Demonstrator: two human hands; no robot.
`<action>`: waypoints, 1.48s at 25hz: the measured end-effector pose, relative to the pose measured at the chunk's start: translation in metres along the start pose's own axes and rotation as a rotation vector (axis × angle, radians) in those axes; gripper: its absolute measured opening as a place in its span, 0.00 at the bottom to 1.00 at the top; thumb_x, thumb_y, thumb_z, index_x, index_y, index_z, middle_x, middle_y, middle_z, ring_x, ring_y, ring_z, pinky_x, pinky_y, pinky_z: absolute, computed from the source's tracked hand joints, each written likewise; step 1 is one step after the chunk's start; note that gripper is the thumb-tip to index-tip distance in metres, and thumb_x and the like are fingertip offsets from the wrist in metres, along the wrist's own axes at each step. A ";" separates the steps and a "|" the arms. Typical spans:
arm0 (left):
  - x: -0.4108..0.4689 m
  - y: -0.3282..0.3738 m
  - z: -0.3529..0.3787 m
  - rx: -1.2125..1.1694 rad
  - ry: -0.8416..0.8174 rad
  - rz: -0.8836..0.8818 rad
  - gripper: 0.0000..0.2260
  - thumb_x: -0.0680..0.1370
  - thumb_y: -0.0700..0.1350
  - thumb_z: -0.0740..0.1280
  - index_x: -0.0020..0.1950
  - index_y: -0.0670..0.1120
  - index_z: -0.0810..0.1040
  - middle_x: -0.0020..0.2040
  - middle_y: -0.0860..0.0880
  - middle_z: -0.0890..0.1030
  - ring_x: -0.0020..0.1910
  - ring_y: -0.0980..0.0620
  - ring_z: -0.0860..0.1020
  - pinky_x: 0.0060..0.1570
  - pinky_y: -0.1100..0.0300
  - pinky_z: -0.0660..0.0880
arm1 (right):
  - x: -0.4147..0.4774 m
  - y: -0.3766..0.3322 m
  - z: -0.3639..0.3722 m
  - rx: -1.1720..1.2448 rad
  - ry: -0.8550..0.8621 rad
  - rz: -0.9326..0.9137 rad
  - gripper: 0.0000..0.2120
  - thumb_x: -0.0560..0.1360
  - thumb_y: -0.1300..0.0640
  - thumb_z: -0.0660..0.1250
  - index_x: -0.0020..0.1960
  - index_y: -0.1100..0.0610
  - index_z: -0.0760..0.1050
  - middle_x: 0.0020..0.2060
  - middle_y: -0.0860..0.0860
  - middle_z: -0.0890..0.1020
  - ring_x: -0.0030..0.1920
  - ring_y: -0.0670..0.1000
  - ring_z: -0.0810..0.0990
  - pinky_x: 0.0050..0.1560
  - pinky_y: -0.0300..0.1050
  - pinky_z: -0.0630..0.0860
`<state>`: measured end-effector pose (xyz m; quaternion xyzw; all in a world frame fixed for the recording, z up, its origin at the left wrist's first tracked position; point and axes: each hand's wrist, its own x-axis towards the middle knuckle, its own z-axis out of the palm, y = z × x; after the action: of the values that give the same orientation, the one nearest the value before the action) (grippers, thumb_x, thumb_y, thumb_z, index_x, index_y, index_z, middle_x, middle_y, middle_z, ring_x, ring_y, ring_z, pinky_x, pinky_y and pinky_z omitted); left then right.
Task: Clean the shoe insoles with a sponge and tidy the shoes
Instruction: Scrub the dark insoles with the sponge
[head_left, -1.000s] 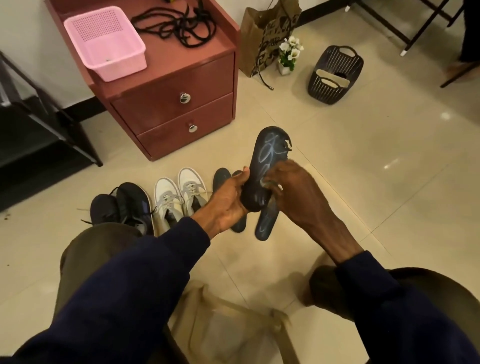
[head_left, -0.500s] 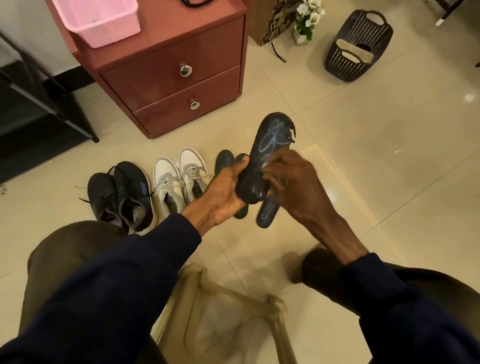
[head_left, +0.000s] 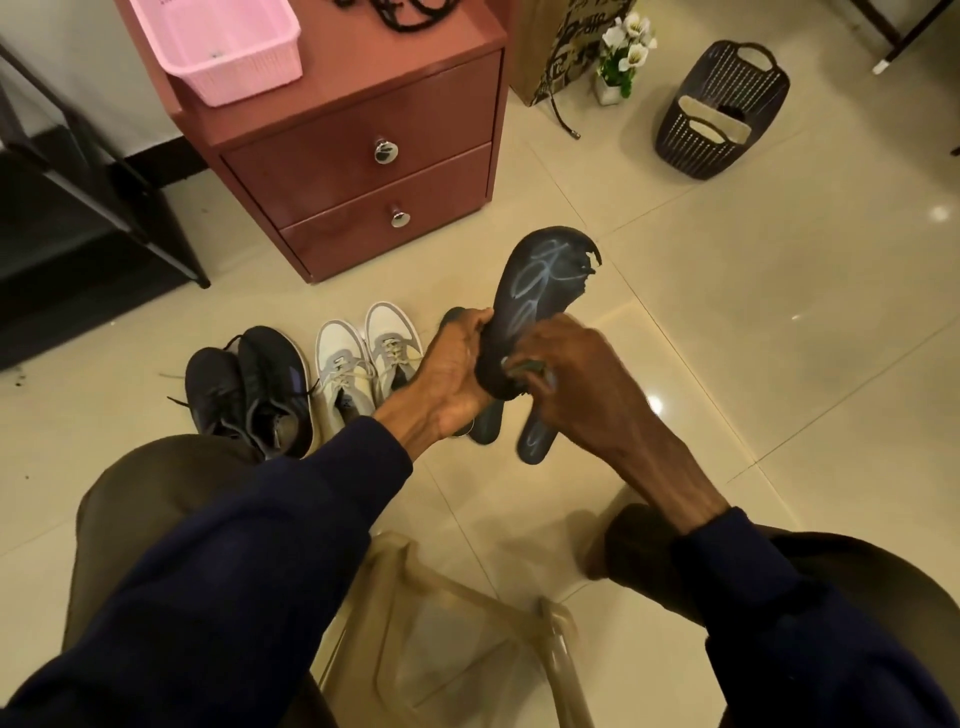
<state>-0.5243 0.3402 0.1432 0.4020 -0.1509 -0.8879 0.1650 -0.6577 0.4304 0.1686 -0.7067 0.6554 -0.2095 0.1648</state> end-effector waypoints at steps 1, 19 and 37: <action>-0.001 0.000 0.002 -0.017 -0.005 0.006 0.14 0.83 0.45 0.60 0.64 0.41 0.78 0.58 0.41 0.81 0.53 0.45 0.80 0.59 0.47 0.76 | 0.002 0.012 -0.003 -0.021 0.085 0.054 0.11 0.67 0.72 0.77 0.47 0.62 0.85 0.44 0.57 0.85 0.45 0.57 0.81 0.45 0.49 0.80; -0.002 0.004 -0.015 -0.023 -0.045 -0.024 0.17 0.85 0.48 0.59 0.69 0.42 0.77 0.62 0.42 0.82 0.58 0.45 0.82 0.58 0.50 0.80 | 0.008 0.006 0.007 -0.057 0.014 -0.043 0.11 0.64 0.72 0.79 0.44 0.64 0.85 0.41 0.59 0.84 0.41 0.59 0.82 0.43 0.52 0.80; -0.018 0.012 -0.004 -0.038 -0.098 -0.027 0.22 0.86 0.55 0.56 0.68 0.42 0.77 0.59 0.42 0.83 0.54 0.45 0.83 0.49 0.48 0.83 | 0.014 0.004 0.001 -0.092 0.161 -0.010 0.05 0.73 0.66 0.75 0.49 0.64 0.85 0.45 0.59 0.83 0.46 0.58 0.81 0.45 0.56 0.81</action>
<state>-0.5082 0.3362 0.1571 0.3569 -0.1363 -0.9114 0.1532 -0.6601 0.4157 0.1666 -0.6976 0.6719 -0.2362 0.0779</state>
